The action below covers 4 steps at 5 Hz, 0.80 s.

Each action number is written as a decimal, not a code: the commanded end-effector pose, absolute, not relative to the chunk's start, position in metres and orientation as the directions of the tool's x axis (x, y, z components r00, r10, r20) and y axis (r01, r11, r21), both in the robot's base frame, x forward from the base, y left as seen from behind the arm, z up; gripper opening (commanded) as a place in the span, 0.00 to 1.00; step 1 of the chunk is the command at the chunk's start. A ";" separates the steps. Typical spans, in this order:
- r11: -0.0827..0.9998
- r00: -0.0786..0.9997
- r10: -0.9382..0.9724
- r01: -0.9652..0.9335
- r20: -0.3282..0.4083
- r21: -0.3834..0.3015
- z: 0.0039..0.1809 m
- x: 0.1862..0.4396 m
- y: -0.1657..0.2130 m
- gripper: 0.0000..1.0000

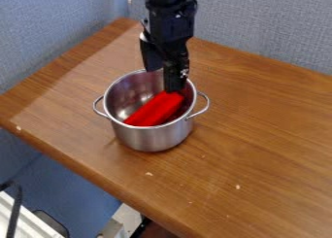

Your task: Put the red object in the metal pot

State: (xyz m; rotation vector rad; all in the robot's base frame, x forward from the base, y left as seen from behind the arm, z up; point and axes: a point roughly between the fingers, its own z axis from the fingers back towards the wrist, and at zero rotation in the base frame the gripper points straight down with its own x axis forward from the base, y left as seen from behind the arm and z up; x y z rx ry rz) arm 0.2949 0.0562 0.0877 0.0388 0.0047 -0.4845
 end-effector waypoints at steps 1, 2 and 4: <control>0.860 0.861 -0.508 0.505 0.035 0.074 0.107 0.301 0.066 1.00; 0.835 0.836 -0.548 0.544 0.038 0.079 0.104 0.300 0.059 1.00; 0.779 0.779 -0.625 0.621 0.049 0.085 0.099 0.297 0.043 1.00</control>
